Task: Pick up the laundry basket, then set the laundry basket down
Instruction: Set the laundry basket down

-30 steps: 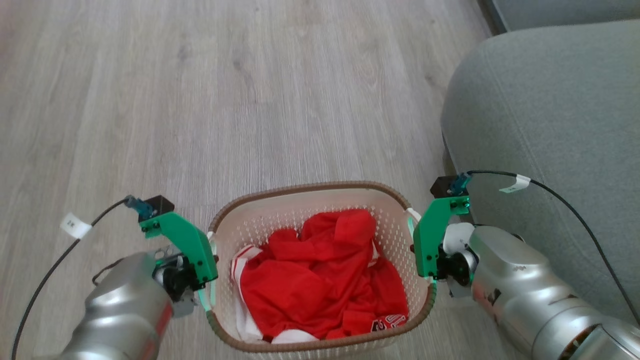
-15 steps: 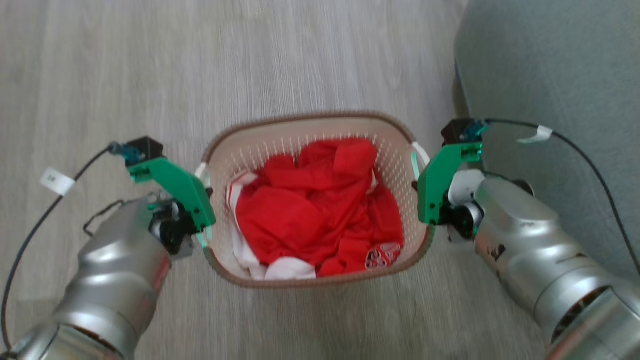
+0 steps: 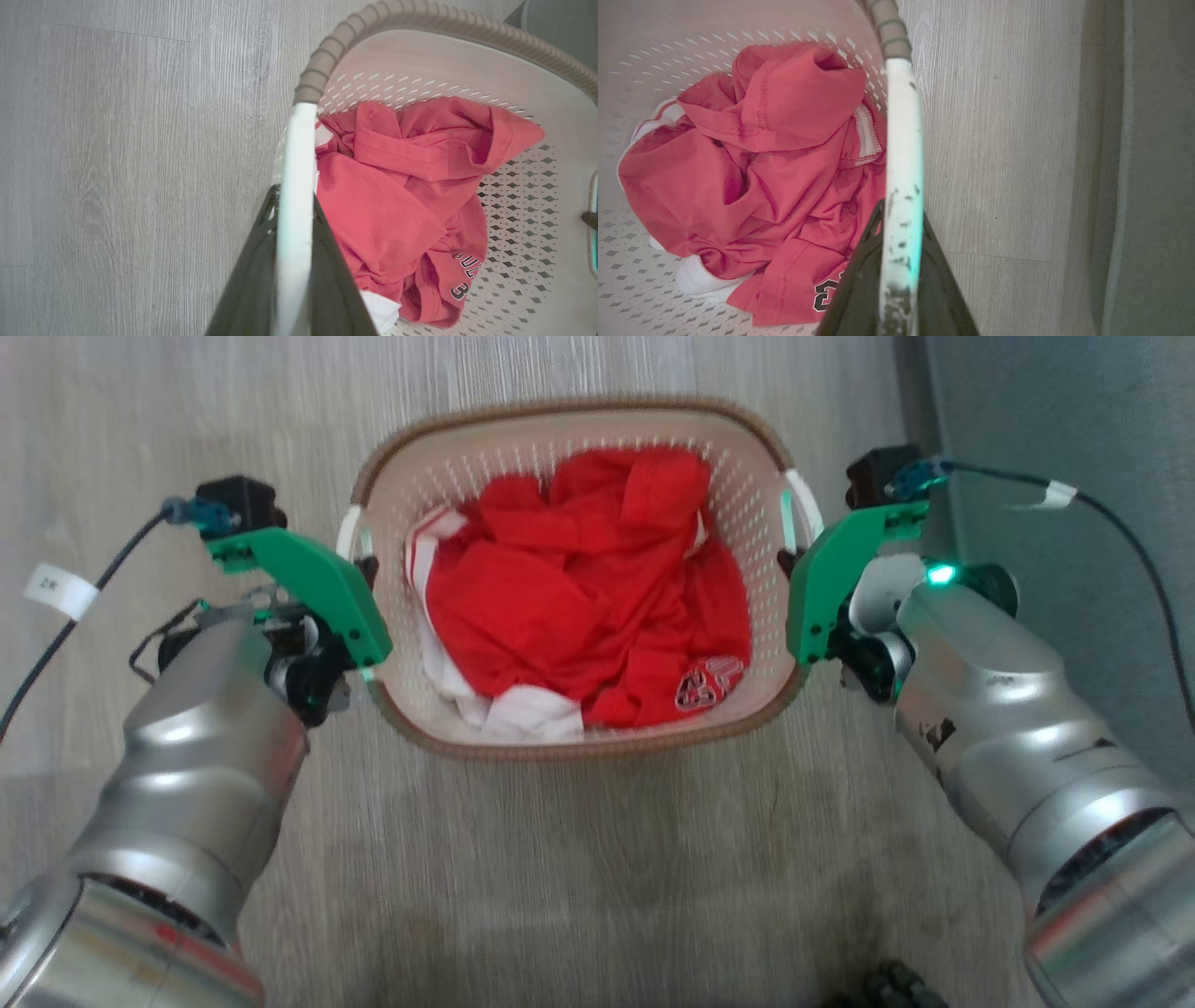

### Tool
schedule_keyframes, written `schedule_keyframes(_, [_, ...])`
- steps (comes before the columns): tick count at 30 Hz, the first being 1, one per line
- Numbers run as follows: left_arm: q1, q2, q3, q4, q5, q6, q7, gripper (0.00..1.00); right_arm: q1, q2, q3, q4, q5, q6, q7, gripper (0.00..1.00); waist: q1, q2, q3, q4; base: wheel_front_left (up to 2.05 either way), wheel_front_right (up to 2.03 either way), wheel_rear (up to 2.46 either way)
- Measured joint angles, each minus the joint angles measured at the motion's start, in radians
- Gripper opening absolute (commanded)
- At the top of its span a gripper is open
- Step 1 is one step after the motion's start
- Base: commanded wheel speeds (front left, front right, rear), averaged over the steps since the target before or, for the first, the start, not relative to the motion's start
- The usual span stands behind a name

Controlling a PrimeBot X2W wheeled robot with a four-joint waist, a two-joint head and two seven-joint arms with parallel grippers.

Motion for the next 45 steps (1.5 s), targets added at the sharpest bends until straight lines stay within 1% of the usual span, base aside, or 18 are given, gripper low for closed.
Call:
schedule_keyframes(11, [-0.077,-0.002,-0.019,-0.015,0.017,-0.004,-0.117,0.0,-0.064,-0.01,-0.073,0.0,-0.115,0.001,-0.117,0.0,0.0,0.0,0.196,0.004,0.0,0.0,0.0])
schedule_keyframes(18, [-0.087,-0.002,-0.03,-0.032,0.026,-0.004,-0.18,0.0,-0.079,-0.016,-0.128,0.0,-0.204,0.001,-0.168,0.0,-0.0001,0.0,0.273,0.008,0.0,0.0,0.0])
schedule_keyframes(20, [-0.089,-0.002,-0.035,-0.034,0.026,-0.004,-0.199,0.0,-0.088,-0.016,-0.151,-0.001,-0.229,0.004,-0.174,0.0,-0.0001,0.0,0.294,0.009,0.0,0.0,0.0])
schedule_keyframes(21, [-0.098,-0.002,-0.044,-0.035,0.026,-0.004,-0.216,0.0,-0.091,-0.017,-0.179,-0.002,-0.26,0.005,-0.186,0.0,-0.0001,0.0,0.314,0.011,0.0,0.0,0.0])
schedule_keyframes(26, [-0.128,-0.006,-0.052,-0.038,0.026,-0.005,-0.24,0.0,-0.102,-0.02,-0.263,-0.003,-0.346,0.006,-0.217,0.0,-0.0002,0.0,0.356,0.014,0.0,0.0,0.0])
schedule_keyframes(30, [-0.132,-0.012,-0.055,-0.038,0.026,-0.005,-0.251,0.0,-0.105,-0.02,-0.326,-0.003,-0.415,0.013,-0.223,0.0,-0.0003,0.0,0.378,0.015,0.0,0.0,0.0])
schedule_keyframes(35, [-0.137,-0.018,-0.064,-0.037,0.026,-0.005,-0.258,0.0,-0.104,-0.015,-0.403,-0.003,-0.486,0.013,-0.217,0.0,-0.0003,0.0,0.397,0.016,0.0,0.0,0.0])
schedule_keyframes(40, [-0.15,-0.019,-0.079,-0.036,0.024,-0.005,-0.254,0.0,-0.104,-0.003,-0.462,-0.005,-0.53,0.013,-0.175,0.0,-0.0004,0.0001,0.407,0.022,0.0,0.0,0.0])
schedule_keyframes(45, [-0.158,-0.019,-0.08,-0.036,0.006,-0.005,-0.254,0.0,-0.106,-0.001,-0.5,-0.016,-0.56,0.013,-0.169,0.0,-0.0004,0.0001,0.416,0.024,0.0,0.0,0.0])
